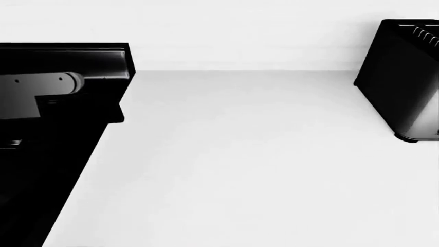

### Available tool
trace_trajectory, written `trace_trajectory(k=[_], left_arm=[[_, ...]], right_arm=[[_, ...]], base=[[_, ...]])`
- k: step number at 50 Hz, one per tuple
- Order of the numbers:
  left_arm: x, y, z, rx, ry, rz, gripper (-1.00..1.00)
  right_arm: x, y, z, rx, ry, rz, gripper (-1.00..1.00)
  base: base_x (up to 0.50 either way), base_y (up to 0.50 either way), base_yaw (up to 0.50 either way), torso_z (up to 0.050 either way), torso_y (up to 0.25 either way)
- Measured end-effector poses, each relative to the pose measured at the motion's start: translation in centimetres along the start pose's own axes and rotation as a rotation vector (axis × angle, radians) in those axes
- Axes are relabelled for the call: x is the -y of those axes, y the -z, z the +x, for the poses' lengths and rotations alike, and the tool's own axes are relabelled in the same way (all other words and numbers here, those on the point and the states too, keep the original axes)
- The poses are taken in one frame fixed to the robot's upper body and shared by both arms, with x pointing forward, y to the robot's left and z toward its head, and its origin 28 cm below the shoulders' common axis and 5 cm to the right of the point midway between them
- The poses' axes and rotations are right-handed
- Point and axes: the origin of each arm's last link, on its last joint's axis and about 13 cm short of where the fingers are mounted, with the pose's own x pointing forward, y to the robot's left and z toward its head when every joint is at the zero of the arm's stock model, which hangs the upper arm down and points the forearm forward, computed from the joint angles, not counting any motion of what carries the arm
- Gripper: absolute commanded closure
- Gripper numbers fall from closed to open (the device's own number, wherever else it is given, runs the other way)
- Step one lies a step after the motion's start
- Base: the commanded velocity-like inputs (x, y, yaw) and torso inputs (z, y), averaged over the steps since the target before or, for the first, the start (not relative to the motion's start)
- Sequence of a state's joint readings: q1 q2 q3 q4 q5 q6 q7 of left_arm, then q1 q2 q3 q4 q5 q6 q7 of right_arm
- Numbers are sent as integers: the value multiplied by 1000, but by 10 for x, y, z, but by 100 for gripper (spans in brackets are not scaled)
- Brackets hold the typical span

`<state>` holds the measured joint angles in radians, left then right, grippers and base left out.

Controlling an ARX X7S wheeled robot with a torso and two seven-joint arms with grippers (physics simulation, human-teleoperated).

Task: Pick and place the shaker into the drawer. Then close the cabinet.

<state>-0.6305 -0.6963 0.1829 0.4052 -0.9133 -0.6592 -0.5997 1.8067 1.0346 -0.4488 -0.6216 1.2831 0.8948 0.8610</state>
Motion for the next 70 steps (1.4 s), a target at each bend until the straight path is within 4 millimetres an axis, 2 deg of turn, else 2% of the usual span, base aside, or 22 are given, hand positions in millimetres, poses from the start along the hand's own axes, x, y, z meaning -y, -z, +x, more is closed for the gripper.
trace_trajectory(k=[6, 12, 18, 25, 33, 46, 66, 70], left_arm=[[0, 2, 0, -1, 1, 1, -100], [0, 3, 1, -1, 1, 1, -100], [-1, 4, 1, -1, 1, 1, -100], [-1, 5, 0, -2, 1, 1, -100], [-2, 6, 0, -4, -1, -1, -100], [-4, 6, 0, -3, -3, -7, -100], [-4, 7, 0, -3, -3, -4, -100], [-4, 7, 0, -4, -3, -4, -100]], right_arm=[[-15, -6, 7, 14, -94, -31, -100], [-25, -8, 22, -20, -162, -35, -100], [-26, -8, 40, -61, -146, -53, -100], [-33, -8, 46, -53, -147, -102, -100], [-41, -7, 62, -67, -133, -136, -100], [-63, -5, 74, -48, -144, -291, -100], [-97, 5, 108, -103, -175, -467, -100], [-103, 9, 107, -82, -169, -523, -100]], base=[[7, 0, 8, 3, -4], [4, 0, 3, 2, -2], [0, 0, 0, 0, -4], [8, 2, 6, 3, -8], [9, 2, 7, 3, -10], [10, 3, 8, 2, -9], [7, 1, 4, 1, -9], [17, 5, 11, 5, -12]])
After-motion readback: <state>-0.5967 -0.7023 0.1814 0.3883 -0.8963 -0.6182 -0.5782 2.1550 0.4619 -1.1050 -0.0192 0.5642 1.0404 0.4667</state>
